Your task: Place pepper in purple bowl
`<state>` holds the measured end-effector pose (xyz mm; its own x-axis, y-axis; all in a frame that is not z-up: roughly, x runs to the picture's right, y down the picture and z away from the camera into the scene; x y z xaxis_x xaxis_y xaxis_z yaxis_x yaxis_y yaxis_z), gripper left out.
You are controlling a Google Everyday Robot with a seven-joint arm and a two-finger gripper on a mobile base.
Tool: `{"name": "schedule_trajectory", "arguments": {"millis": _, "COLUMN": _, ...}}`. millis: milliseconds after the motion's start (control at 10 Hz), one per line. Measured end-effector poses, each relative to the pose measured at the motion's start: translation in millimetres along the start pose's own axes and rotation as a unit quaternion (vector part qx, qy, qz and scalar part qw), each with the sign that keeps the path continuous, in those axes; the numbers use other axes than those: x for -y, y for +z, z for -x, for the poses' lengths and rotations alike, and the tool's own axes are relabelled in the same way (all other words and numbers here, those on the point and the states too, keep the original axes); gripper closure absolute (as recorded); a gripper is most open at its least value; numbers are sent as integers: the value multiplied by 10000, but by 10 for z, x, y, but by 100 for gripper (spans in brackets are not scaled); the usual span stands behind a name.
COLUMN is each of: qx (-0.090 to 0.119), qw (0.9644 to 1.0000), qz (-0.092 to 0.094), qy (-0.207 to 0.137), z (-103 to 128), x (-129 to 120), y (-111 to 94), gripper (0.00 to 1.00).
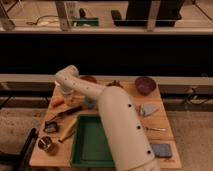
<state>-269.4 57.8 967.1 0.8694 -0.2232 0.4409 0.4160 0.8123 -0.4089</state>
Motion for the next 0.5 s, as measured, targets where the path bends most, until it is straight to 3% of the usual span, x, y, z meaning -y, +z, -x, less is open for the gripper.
{"name": "schedule_trajectory", "arguments": {"millis": 300, "qx": 48, "qw": 10000, "qz": 36, "qy": -21, "z": 36, "x": 14, "y": 7, "gripper": 51}}
{"name": "schedule_trajectory", "arguments": {"millis": 500, "qx": 130, "qw": 9998, "qz": 145, "qy": -69, "z": 43, "x": 12, "y": 62, "gripper": 70}}
